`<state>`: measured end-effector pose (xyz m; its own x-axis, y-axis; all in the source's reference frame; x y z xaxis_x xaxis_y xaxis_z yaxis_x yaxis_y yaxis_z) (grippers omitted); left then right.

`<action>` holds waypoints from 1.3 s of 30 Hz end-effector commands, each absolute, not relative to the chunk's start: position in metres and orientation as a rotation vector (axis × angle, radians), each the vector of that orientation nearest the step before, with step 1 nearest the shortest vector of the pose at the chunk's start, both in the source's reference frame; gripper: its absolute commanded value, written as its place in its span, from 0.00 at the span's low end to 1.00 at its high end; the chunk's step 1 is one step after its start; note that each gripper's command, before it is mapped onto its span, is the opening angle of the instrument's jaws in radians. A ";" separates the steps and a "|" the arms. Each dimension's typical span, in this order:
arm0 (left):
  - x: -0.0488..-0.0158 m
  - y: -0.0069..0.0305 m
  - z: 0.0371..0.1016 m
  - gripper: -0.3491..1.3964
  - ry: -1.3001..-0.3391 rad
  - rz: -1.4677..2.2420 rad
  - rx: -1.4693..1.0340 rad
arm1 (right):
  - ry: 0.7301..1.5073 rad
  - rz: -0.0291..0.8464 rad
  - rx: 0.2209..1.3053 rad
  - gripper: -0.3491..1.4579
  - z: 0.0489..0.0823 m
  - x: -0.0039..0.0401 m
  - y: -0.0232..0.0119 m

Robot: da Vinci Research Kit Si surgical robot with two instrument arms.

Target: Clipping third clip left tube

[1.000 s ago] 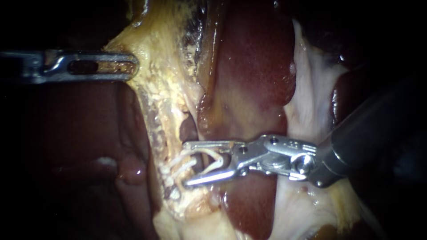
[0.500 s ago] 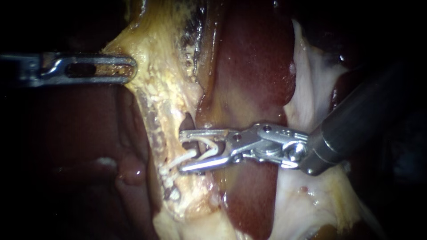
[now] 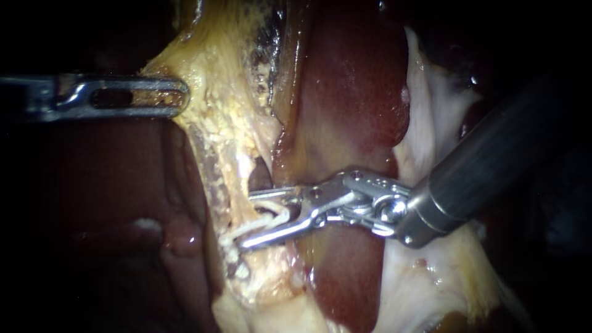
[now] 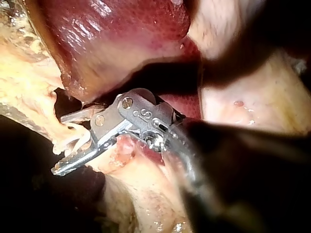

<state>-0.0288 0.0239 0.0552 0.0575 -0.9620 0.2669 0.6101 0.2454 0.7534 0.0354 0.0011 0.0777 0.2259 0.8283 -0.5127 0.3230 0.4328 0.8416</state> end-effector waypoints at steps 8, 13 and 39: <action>-0.0287 0.0239 0.0553 0.00 -0.857 -1.274 0.514 | 1.402 0.499 1.191 0.50 0.0758 0.0358 0.0018; -0.0287 0.0240 0.0554 0.00 -0.857 -1.274 0.514 | 1.413 0.515 1.288 0.48 0.0742 0.0365 0.0021; -0.0292 0.0239 0.0556 0.00 -0.857 -1.276 0.511 | 1.358 0.702 1.380 0.48 0.0755 0.0429 0.0017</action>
